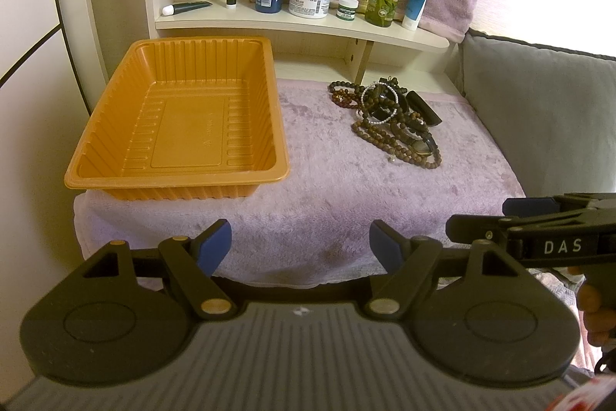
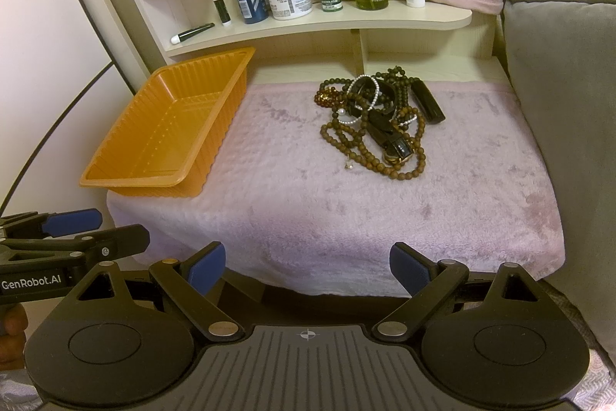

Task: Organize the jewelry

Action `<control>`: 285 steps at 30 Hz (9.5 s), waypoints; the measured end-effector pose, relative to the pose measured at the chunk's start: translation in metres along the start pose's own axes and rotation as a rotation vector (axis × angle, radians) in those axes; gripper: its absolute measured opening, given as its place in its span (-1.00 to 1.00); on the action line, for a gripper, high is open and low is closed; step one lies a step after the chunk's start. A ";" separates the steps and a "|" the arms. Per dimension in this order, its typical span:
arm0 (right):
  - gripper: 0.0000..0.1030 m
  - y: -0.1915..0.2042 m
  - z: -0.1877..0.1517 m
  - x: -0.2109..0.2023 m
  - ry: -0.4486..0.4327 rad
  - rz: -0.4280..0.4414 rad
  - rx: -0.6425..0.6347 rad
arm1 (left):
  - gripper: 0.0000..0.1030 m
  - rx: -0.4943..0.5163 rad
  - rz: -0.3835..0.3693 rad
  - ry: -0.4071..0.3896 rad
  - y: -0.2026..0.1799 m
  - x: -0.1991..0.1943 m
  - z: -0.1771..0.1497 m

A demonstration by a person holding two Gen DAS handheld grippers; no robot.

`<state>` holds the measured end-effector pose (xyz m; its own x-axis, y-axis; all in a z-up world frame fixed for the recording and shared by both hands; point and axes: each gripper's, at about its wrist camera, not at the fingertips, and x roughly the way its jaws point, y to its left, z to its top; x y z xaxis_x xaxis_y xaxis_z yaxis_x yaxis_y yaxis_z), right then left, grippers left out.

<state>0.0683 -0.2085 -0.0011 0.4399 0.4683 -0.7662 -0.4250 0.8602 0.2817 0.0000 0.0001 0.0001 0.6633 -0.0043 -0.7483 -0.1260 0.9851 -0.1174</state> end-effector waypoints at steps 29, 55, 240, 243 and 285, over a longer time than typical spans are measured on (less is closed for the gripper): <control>0.79 0.000 0.000 0.001 0.000 0.000 0.001 | 0.50 -0.001 -0.002 0.001 0.000 0.000 0.000; 0.79 -0.041 0.012 0.005 -0.175 0.000 0.078 | 0.48 -0.234 0.149 -0.128 0.075 -0.002 -0.013; -0.17 0.040 0.111 0.109 -0.083 0.280 -0.321 | -0.88 -0.271 0.172 -0.438 0.128 0.073 0.002; -0.15 0.021 0.114 0.101 -0.092 0.250 -0.280 | -0.88 -0.265 0.173 -0.434 0.127 0.073 0.003; -0.53 -0.145 0.134 0.156 -0.003 -0.036 -0.195 | -0.92 -0.104 0.183 -0.334 0.123 0.077 0.015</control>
<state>0.3044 -0.2333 -0.0842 0.4600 0.4390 -0.7718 -0.5540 0.8212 0.1369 0.0467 0.1237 -0.0624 0.8243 0.2432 -0.5113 -0.3273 0.9415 -0.0798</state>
